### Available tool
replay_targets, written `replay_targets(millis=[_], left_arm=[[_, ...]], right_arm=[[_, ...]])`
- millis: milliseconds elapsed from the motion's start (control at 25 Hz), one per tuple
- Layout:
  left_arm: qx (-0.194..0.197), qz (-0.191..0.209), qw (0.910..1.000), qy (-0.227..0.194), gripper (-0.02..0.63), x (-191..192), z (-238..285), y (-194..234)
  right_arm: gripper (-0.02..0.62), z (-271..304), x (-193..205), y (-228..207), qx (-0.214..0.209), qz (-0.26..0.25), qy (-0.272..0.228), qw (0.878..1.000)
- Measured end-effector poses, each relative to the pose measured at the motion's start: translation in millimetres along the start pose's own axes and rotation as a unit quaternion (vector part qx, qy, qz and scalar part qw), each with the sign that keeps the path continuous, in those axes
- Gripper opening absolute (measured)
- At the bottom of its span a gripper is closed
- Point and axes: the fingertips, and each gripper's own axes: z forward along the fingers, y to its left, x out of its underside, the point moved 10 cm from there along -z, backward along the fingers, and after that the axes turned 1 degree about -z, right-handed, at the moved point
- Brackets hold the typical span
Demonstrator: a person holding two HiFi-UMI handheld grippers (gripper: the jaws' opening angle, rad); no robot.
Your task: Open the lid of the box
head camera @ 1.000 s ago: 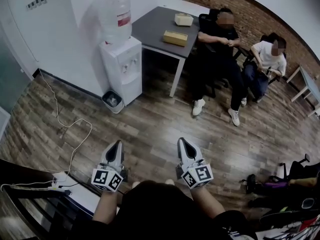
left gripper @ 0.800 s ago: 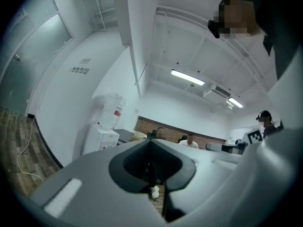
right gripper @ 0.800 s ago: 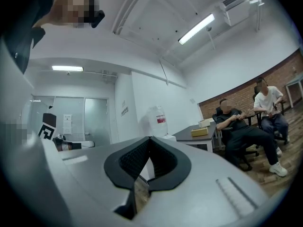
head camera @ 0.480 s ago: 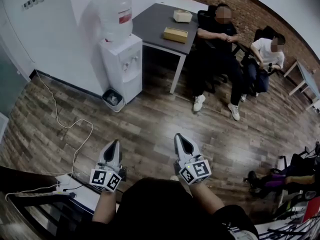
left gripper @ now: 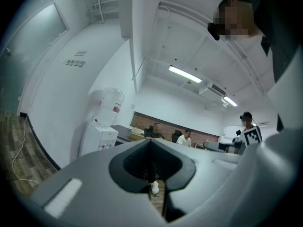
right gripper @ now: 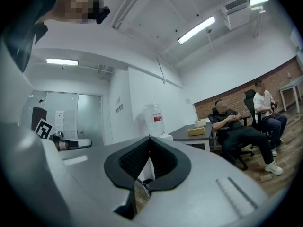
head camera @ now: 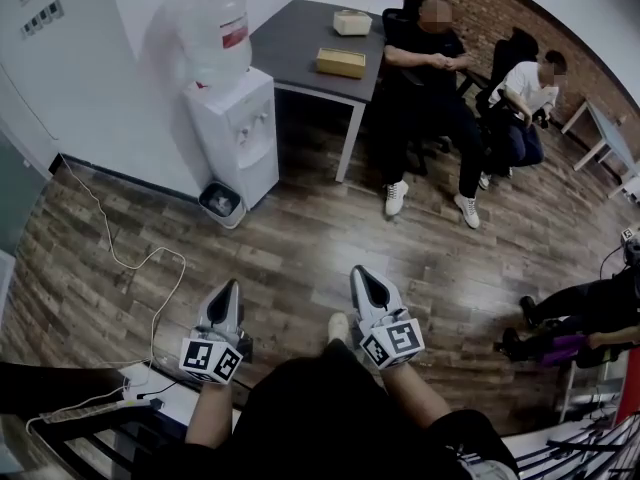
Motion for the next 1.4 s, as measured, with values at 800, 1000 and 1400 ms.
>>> replay_targets(millis=[800, 1000, 1400], left_arm=[[0.025, 0.043, 0.9986, -0.021, 0.000, -7.8, 215.7, -39.2], [0.031, 0.036, 0.9989, -0.001, 0.000, -0.9, 237.8, -47.2], [0.043, 0.005, 0.9988, -0.023, 0.000, -2.7, 281.8, -14.4]], right_arm=[[0.002, 77.1, -52.5, -175.7, 0.015, -0.002, -0.054, 0.998], [0.002, 85.6, -54.9, -197.5, 0.023, 0.000, -0.051, 0.998], [0.002, 124.1, -44.9, -218.1, 0.035, 0.002, -0.041, 0.999]])
